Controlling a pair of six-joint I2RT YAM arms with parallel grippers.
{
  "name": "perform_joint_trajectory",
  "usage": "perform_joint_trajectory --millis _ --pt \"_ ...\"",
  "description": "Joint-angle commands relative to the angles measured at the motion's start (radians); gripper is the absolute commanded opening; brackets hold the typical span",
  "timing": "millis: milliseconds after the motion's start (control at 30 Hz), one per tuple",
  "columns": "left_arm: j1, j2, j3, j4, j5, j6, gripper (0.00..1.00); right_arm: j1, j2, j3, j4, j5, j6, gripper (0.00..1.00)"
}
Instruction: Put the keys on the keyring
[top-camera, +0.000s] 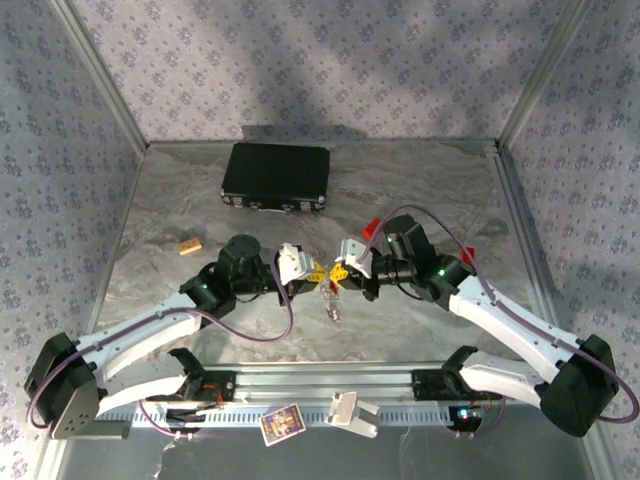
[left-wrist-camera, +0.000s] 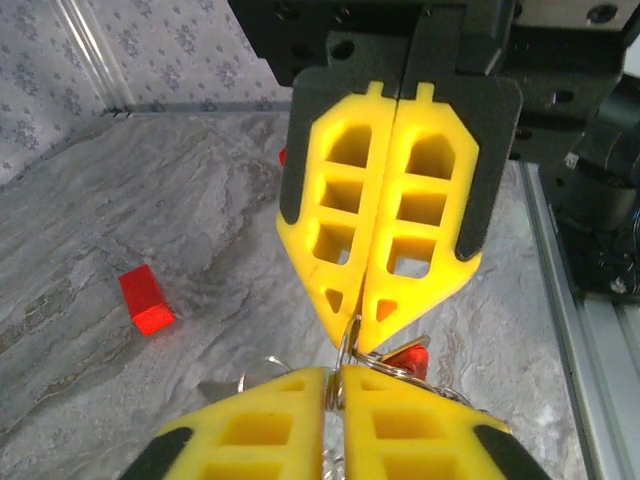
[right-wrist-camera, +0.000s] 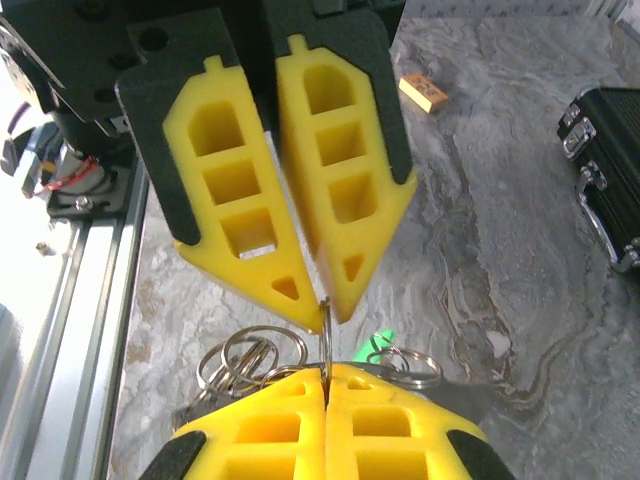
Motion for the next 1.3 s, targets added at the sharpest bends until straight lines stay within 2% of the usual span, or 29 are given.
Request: perform_joint_trajectory --millis 0,367,500,633,700,733,833,967,1267 --pt "-0.006 0.016 0.049 -0.071 -0.013 0.024 0.11 0.021 0.012 0.062 -0.077 0.013 -0.05 0.0" --pt "-0.012 0.045 0.097 -0.162 0.024 0.076 0.06 0.064 0.062 0.16 -0.178 0.061 -0.104 0.0" --pt "-0.014 0.05 0.097 -0.147 0.037 0.077 0.0 0.066 0.073 0.186 -0.204 0.038 -0.108 0.0" --pt "-0.013 0.039 0.069 -0.089 0.033 0.061 0.0 0.049 0.067 0.172 -0.201 -0.027 -0.092 0.0" --pt "-0.014 0.024 0.039 -0.039 0.026 0.049 0.0 0.023 0.062 0.142 -0.17 -0.065 -0.06 0.21" --pt "-0.014 0.017 0.025 -0.016 0.022 0.042 0.0 0.008 0.058 0.121 -0.15 -0.082 -0.047 0.28" --pt "-0.014 -0.007 -0.02 0.059 0.017 0.019 0.0 -0.028 0.044 0.063 -0.085 -0.114 -0.011 0.34" --pt "-0.014 -0.022 -0.061 0.128 0.018 -0.01 0.0 -0.036 0.032 0.019 -0.034 -0.13 0.018 0.33" --pt "-0.014 -0.022 -0.11 0.226 0.043 -0.048 0.0 -0.04 0.006 -0.038 0.047 -0.085 0.041 0.24"
